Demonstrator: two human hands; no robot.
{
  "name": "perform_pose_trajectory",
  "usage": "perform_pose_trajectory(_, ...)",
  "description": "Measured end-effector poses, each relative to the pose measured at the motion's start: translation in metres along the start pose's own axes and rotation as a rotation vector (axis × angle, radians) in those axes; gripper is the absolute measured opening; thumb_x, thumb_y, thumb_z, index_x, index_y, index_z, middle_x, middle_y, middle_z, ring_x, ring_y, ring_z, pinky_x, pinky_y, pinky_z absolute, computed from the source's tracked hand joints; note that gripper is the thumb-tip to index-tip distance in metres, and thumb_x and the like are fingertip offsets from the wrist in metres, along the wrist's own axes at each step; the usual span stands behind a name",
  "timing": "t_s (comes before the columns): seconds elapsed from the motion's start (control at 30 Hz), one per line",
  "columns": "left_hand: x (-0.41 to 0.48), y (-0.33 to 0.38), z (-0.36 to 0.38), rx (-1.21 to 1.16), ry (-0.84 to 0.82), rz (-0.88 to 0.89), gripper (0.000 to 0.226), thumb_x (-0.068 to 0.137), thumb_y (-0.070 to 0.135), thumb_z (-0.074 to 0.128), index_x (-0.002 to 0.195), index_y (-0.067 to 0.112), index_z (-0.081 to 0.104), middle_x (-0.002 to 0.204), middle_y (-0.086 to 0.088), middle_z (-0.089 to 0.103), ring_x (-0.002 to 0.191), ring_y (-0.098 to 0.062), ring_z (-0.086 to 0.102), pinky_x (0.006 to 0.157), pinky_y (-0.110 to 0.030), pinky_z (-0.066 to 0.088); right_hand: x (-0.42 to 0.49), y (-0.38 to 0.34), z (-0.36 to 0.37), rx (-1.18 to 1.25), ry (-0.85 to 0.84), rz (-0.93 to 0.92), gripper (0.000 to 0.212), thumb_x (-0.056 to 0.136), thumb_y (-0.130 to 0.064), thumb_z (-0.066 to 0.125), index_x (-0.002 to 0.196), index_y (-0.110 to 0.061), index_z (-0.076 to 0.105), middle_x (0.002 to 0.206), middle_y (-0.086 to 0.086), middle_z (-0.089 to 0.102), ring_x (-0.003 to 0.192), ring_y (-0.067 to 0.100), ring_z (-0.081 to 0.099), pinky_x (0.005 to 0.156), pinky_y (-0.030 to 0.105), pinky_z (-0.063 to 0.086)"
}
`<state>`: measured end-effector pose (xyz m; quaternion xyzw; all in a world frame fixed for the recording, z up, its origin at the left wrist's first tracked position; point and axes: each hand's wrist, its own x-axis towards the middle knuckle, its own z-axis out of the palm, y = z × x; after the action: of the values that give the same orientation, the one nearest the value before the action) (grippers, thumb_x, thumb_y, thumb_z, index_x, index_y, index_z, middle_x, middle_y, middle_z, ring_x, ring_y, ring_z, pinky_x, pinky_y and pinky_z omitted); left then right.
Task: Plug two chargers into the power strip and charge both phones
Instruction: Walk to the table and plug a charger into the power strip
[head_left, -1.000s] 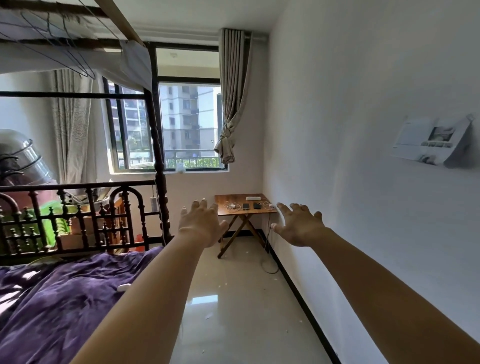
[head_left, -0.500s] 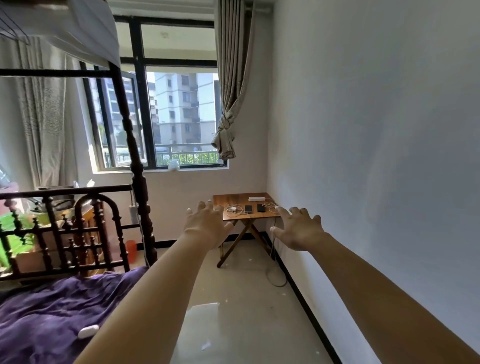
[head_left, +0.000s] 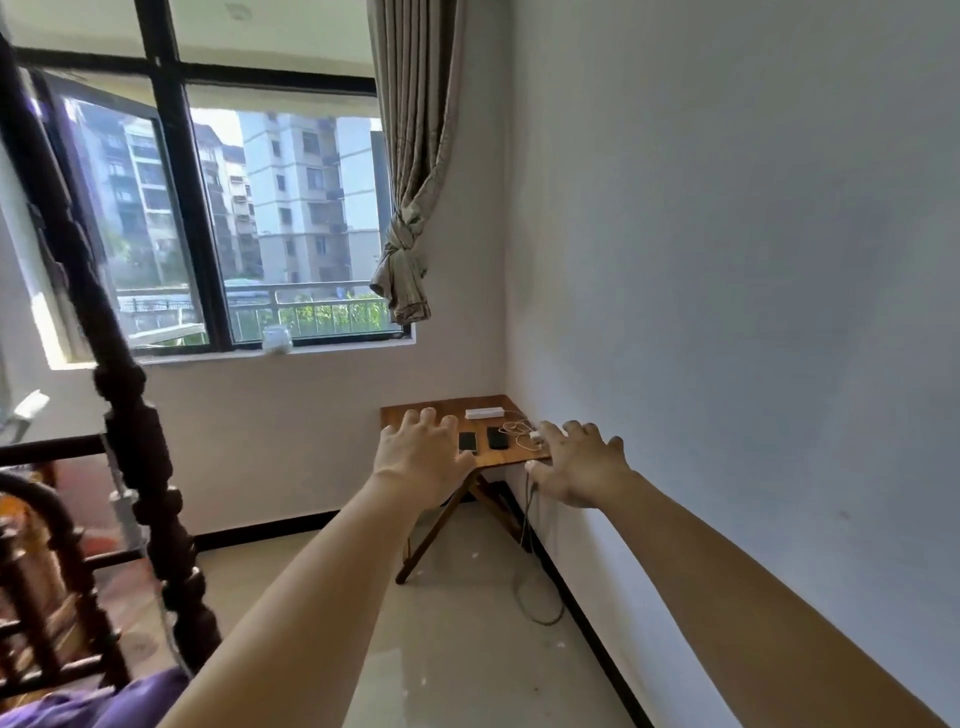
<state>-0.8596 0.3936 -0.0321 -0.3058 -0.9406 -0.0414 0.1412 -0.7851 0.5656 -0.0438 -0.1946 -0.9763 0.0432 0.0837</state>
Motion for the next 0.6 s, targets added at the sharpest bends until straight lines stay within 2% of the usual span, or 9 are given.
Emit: perform_pose_trajectory(0.6,0.397,-0.073,0.154,-0.05,-0.035,-0.071,0.059,0.094,0.05,0.038,0.143,0.018,0.035,0.146,-0.008,0.039,0.134,-0.029,0.033,0.105,-0.047,0.034,0.414,0.045,0.079,-0.053,-0.045,-0.018,0.063,0.094,-0.046,0.038,0.148,-0.023,0.016,0.153,0.011,0.027,0.14,0.029,0.022,0.11,0.054,0.021)
